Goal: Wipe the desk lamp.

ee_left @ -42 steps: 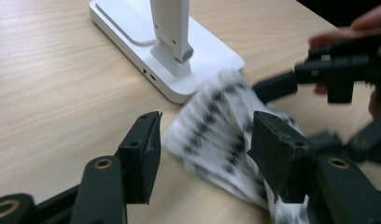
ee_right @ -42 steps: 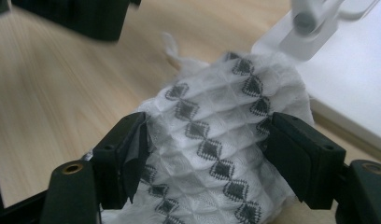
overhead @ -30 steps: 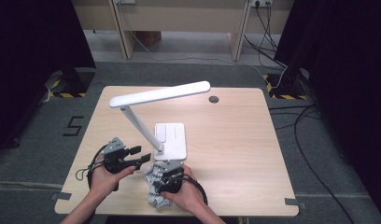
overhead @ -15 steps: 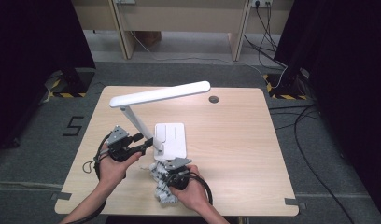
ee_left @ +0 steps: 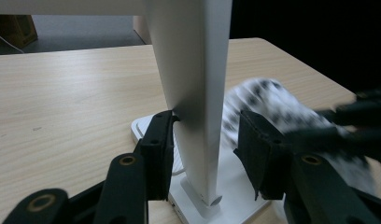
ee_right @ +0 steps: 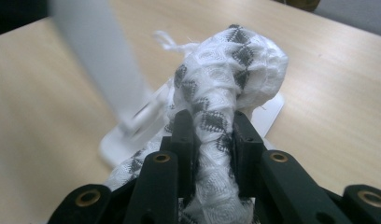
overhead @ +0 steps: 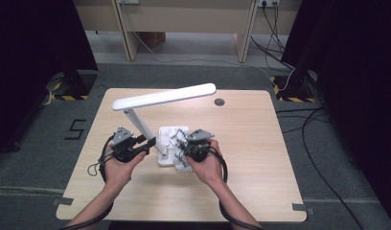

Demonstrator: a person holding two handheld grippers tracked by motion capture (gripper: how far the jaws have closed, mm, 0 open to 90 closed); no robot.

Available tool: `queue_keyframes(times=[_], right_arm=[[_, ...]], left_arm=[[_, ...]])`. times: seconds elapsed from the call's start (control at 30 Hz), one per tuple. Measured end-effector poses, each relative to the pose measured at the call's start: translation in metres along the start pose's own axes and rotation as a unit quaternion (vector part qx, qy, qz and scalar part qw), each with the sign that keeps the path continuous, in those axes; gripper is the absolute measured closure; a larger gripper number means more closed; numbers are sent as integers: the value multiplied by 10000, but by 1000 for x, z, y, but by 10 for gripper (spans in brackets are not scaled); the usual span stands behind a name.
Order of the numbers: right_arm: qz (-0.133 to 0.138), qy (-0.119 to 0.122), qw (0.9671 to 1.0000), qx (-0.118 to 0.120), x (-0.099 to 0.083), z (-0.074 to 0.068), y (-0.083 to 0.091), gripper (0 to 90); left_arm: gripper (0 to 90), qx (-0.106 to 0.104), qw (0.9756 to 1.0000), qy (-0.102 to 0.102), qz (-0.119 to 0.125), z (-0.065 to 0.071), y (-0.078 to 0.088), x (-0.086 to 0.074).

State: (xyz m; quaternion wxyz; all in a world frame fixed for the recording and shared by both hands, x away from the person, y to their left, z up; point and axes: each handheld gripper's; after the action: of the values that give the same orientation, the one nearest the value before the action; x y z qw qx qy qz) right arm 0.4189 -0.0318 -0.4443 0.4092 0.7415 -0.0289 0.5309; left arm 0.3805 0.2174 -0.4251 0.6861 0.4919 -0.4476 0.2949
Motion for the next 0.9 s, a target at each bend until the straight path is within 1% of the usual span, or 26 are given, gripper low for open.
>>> queue_keyframes(times=[0.07, 0.13, 0.17, 0.23, 0.3, 0.37, 0.4, 0.47, 0.5, 0.63, 0.67, 0.73, 0.8, 0.87, 0.9], right_arm=[[-23, 47, 9999, -86, 10, 8, -12, 746], [-13, 77, 9999, -86, 17, 14, -23, 740], [-36, 90, 9999, -126, 20, 17, -30, 739], [-12, 8, 9999, -140, 25, 20, -40, 737], [-47, 43, 9998, -202, 28, 22, -47, 736], [-73, 81, 9996, -244, 30, 23, -52, 735], [-76, 44, 9996, -266, 31, 23, -54, 734], [-68, 113, 9994, -306, 33, 25, -58, 734], [-59, 69, 9995, -305, 33, 25, -60, 734], [-104, 84, 9993, -358, 37, 28, -69, 734], [-109, 159, 9991, -368, 38, 30, -71, 734], [-122, 131, 9992, -353, 40, 31, -76, 733], [-174, 142, 9990, -379, 41, 33, -82, 732], [-208, 97, 9990, -396, 41, 35, -86, 730], [-236, 120, 9988, -420, 42, 38, -89, 729]], left_arm=[[579, 49, 10000, 11, 4, 0, 0, 1], [602, 105, 9999, -1, 20, 1, -1, 2], [608, 122, 9999, -4, 18, 1, -1, 2], [625, 195, 9998, 2, 24, 1, -1, 2], [640, 264, 9996, -3, 54, 2, -1, 2], [646, 311, 9995, 3, 47, 4, -2, 3], [649, 339, 9994, -7, 41, 4, -2, 3], [653, 355, 9994, 11, 35, 4, -3, 3], [654, 365, 9993, 16, 31, 5, -2, 3], [658, 414, 9991, 31, 33, 6, -2, 3], [659, 423, 9991, 33, 35, 6, -2, 3], [661, 456, 9989, 48, 36, 7, -3, 3], [665, 480, 9988, 54, 32, 8, -3, 3], [666, 499, 9987, 58, 35, 9, -3, 3], [667, 515, 9987, 57, 32, 9, -3, 3]])
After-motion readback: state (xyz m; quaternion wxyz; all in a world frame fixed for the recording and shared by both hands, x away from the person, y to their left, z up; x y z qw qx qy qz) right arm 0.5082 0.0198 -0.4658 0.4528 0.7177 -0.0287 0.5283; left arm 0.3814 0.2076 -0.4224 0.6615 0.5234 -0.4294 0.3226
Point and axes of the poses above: each handheld gripper's, and its own axes: y roughly backward along the jaws, x roughly out of its top, z roughly to its right, and after that the axes turned 10 degrees about x, right-handed
